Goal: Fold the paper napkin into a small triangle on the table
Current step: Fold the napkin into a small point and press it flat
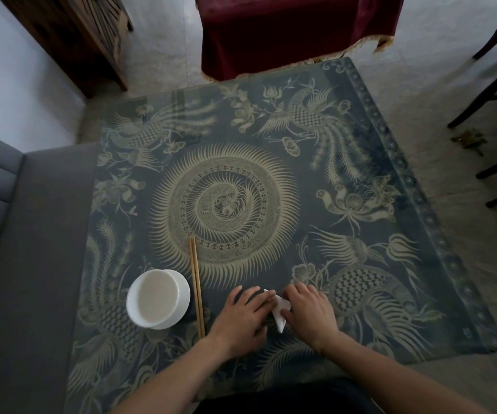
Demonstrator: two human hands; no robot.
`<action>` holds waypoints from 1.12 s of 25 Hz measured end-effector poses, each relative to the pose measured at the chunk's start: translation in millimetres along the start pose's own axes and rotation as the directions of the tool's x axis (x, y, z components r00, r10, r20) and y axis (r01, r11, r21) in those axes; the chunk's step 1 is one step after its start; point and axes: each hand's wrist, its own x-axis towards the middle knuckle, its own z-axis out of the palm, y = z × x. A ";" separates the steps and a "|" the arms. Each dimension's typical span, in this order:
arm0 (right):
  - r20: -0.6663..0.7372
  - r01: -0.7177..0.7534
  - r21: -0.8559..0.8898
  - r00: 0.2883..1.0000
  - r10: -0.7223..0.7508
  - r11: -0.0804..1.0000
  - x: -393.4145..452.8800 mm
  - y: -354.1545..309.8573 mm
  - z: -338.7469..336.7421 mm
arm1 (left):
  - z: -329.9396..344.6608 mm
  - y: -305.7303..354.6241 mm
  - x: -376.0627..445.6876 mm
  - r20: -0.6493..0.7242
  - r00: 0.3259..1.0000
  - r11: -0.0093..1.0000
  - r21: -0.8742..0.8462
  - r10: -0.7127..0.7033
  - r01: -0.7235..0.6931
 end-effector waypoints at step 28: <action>0.134 -0.240 0.700 0.969 0.206 0.673 35.6 -3.7 -24.8 | -42.0 -1.1 35.3 0.247 0.888 0.250 -0.899 -0.387 0.359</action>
